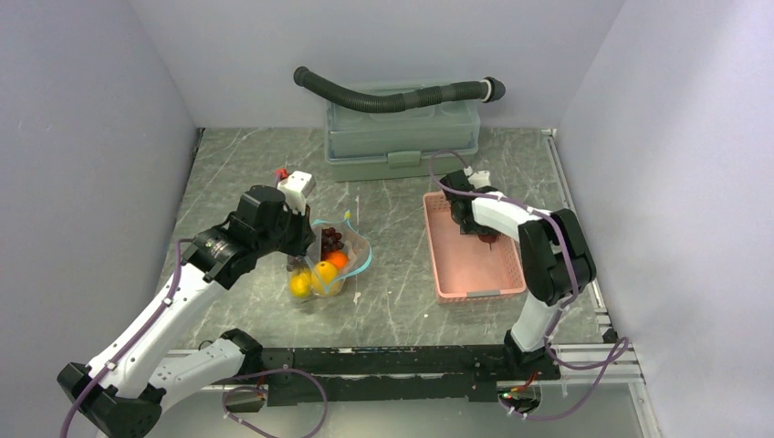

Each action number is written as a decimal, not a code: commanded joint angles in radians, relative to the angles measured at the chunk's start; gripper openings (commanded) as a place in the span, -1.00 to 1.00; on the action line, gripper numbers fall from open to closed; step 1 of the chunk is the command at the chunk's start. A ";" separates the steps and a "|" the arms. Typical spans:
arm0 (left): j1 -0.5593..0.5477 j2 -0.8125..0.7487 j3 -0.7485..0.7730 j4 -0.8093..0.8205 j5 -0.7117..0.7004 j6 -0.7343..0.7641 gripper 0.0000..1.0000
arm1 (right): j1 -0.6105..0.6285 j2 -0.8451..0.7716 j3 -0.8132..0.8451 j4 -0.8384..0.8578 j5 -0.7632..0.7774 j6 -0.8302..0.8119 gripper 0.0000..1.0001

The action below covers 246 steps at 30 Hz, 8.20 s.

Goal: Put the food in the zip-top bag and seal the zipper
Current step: Pick up the fake fruit from the bin, then place the fake fruit in the zipper food storage bag, then adjust the zipper food storage bag at the center of the board.

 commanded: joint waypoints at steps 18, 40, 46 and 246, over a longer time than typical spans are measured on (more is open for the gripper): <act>-0.001 -0.003 -0.001 0.008 -0.007 0.019 -1.00 | 0.022 -0.422 0.013 0.007 -0.354 -0.016 -0.22; -0.002 -0.003 0.001 0.005 -0.008 0.018 -1.00 | 0.366 -0.605 0.117 0.070 -0.654 -0.057 -0.23; -0.001 -0.002 0.000 0.005 -0.007 0.018 -1.00 | 0.454 -0.582 0.149 0.109 -0.728 -0.059 -0.22; -0.007 -0.034 0.044 -0.031 0.654 0.235 -1.00 | 0.684 -0.910 -0.021 0.135 -0.921 -0.626 0.23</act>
